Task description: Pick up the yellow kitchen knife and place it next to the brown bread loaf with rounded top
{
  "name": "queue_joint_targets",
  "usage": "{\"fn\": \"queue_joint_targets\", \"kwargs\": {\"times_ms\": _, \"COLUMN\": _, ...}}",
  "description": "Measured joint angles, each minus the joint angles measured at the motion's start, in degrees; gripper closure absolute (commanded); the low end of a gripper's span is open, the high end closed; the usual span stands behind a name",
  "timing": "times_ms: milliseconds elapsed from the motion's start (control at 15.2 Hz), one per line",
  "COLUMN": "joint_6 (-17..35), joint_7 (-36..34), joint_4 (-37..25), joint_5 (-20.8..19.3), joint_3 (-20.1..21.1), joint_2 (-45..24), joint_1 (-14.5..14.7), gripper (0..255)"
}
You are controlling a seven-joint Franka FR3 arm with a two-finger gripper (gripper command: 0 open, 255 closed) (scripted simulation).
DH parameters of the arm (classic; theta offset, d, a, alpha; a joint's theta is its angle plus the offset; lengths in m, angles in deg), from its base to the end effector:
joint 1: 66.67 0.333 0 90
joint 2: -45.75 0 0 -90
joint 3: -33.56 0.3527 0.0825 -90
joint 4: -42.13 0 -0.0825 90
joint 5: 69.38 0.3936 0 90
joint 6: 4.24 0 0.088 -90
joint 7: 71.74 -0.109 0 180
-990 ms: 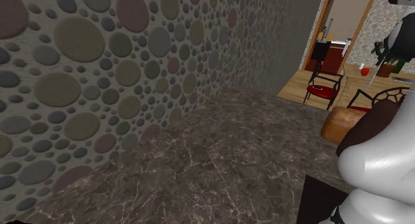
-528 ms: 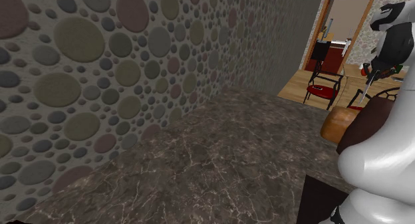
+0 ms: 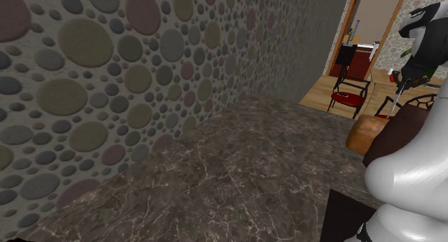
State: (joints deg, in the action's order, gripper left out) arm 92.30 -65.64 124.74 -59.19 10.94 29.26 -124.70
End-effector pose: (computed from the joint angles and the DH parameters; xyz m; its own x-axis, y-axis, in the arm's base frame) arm 0.1591 -0.6413 0.5663 0.2583 -0.9659 -0.0158 -0.9640 -0.2567 -0.0688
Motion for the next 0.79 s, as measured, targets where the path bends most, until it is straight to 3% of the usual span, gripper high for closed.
{"fn": "queue_joint_targets", "kwargs": {"times_ms": 132, "joint_6": 1.86, "joint_7": -0.22, "joint_4": 3.43, "joint_5": -0.96, "joint_3": 0.6, "joint_2": 0.68, "joint_1": 0.08, "gripper": 255}}
{"fn": "queue_joint_targets", "kwargs": {"times_ms": 330, "joint_6": 3.28, "joint_7": -0.03, "joint_4": 4.0, "joint_5": 1.8, "joint_3": 1.32, "joint_2": -3.92, "joint_1": -0.59, "gripper": 255}}
{"fn": "queue_joint_targets", "kwargs": {"times_ms": 792, "joint_6": 8.26, "joint_7": 0.93, "joint_4": 7.84, "joint_5": 2.77, "joint_3": 1.58, "joint_2": -5.5, "joint_1": -0.75, "gripper": 255}}
